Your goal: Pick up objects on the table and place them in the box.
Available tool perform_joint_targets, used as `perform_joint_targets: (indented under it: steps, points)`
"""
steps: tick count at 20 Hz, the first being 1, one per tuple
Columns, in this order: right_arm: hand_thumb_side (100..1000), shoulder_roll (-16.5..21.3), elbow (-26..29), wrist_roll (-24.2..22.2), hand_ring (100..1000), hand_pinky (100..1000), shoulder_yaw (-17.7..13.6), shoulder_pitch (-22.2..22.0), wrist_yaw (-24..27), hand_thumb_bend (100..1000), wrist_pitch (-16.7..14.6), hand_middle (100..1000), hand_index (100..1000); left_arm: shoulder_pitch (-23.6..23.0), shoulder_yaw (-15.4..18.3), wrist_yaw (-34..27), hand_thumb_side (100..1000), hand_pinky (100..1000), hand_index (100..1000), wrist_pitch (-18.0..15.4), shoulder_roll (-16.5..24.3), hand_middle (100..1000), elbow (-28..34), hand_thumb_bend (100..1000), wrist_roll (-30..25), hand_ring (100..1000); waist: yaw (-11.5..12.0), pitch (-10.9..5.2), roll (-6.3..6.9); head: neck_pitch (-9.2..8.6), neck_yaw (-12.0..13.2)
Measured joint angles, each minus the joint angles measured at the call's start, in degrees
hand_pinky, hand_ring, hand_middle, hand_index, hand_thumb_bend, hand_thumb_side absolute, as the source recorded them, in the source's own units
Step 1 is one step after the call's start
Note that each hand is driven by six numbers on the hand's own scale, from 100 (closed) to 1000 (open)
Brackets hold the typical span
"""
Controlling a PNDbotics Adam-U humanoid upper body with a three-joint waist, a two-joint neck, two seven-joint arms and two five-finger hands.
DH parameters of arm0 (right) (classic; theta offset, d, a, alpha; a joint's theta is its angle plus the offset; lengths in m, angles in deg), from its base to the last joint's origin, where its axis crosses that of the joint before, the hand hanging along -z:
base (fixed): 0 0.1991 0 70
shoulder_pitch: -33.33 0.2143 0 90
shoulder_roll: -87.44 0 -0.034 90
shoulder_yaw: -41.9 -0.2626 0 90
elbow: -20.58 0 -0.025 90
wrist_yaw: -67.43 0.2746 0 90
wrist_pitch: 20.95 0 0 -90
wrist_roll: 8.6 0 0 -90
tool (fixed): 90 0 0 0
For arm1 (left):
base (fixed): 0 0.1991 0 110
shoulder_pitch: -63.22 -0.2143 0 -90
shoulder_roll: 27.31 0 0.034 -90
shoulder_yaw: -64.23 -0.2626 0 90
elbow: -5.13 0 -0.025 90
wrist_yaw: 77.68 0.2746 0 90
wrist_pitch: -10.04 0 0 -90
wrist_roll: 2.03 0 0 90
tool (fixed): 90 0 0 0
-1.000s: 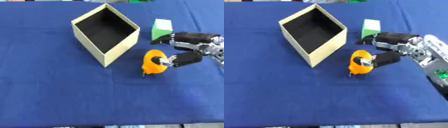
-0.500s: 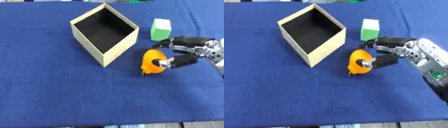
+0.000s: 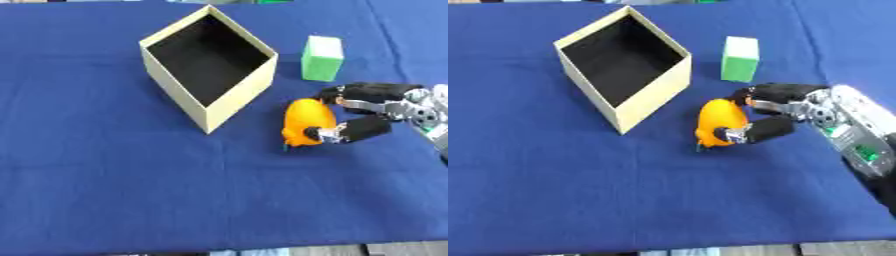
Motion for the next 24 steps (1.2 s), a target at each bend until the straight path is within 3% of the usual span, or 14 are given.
perform_joint_targets:
  steps: [3,4,8,11,17,20,21,24]
  points:
    - [1000,-0.2,-0.3,0.8,890,906,0.1,0.1,-0.7,302,-0.1,869,1000,0.0,0.0,-0.1,917,875,700,0.0,-0.1,647,0.0,384,0.0,595,0.0,0.0,-0.01,0.0,0.0]
    - [899,-0.4,-0.3,1.2,877,890,0.1,0.1,-1.0,254,-0.1,856,1000,0.0,0.0,-0.1,917,876,700,0.0,-0.3,647,0.0,383,0.0,594,0.0,0.01,-0.01,0.0,0.0]
    - [812,-0.5,-0.3,3.7,848,866,0.2,0.1,-2.4,202,0.2,837,983,0.0,0.2,-0.2,919,876,701,0.0,-0.4,647,0.0,381,0.0,594,0.1,0.16,-0.01,0.0,0.0]
    - [710,-0.7,0.1,6.1,820,837,0.3,0.0,-3.1,148,0.9,824,908,0.0,0.3,-0.2,920,877,700,0.0,-0.5,647,0.0,379,0.0,594,0.0,0.19,-0.02,0.0,0.0]
    - [481,-0.9,0.9,11.3,799,801,1.0,-0.4,-4.7,199,2.0,763,846,0.0,0.3,-0.3,917,878,700,0.0,-0.5,647,0.0,375,0.0,593,0.0,0.34,-0.05,0.0,0.1]
    - [462,-1.0,0.9,13.5,790,785,1.5,-0.5,-5.0,164,2.4,731,818,0.0,0.3,-0.3,921,878,700,0.0,-0.5,646,0.0,373,0.0,592,0.1,0.35,-0.05,0.0,0.1]
    - [475,-1.0,0.9,14.1,777,772,1.5,-0.6,-5.0,100,2.6,715,810,0.0,0.3,-0.3,928,878,699,0.0,-0.5,645,0.0,363,0.0,592,0.2,0.35,-0.05,0.0,0.1]
    - [476,-1.4,0.9,15.4,771,763,1.5,-0.9,-4.0,100,3.5,712,812,0.0,0.3,-0.4,926,878,699,0.0,-0.8,645,0.0,358,0.0,591,0.2,0.35,-0.05,0.0,0.1]
